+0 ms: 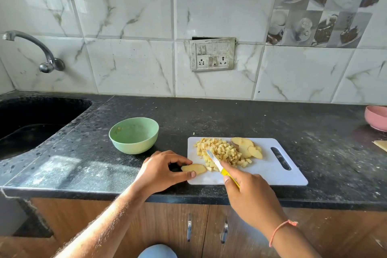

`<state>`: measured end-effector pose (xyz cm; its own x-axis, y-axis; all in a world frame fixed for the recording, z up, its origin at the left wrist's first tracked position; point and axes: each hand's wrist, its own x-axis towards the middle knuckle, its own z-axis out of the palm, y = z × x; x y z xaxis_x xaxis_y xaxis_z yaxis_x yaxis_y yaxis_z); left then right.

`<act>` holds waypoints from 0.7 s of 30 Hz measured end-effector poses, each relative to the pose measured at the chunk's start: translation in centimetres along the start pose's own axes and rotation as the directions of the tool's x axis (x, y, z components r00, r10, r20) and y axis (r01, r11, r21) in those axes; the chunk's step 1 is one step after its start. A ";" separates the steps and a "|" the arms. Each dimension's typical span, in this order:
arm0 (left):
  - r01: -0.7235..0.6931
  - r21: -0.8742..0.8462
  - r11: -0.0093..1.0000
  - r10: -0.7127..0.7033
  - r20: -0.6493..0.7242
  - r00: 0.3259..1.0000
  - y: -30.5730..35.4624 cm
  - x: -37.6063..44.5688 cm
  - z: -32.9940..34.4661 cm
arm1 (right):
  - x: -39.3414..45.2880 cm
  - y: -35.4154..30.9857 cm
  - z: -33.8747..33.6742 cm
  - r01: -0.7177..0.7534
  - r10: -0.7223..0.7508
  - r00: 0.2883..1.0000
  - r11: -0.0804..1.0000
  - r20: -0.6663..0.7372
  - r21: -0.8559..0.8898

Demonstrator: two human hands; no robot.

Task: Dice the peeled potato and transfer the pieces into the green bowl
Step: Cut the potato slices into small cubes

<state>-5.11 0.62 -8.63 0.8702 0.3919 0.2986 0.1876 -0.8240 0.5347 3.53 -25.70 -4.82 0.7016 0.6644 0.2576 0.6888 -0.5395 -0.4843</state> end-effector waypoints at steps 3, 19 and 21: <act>0.016 -0.041 0.999 -0.016 -0.008 1.000 0.1 -0.1 0.1 | -1.1 -2.2 0.1 0.043 -0.038 0.999 0.985 0.035 -0.170; 0.124 -0.110 0.986 -0.127 -0.016 0.992 0.5 -0.4 0.6 | -2.5 -4.7 0.7 0.129 -0.049 0.977 0.909 0.206 -0.396; 0.133 -0.100 0.986 -0.136 -0.022 0.990 0.6 -0.4 0.5 | -3.5 -4.7 0.2 0.127 -0.034 0.971 0.911 0.235 -0.392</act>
<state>-5.14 -0.23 -8.86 0.8263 0.5092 0.2407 0.2553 -0.7196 0.6458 -2.21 -25.38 -3.65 0.6151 0.7853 0.0707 0.7882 -0.6101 -0.0807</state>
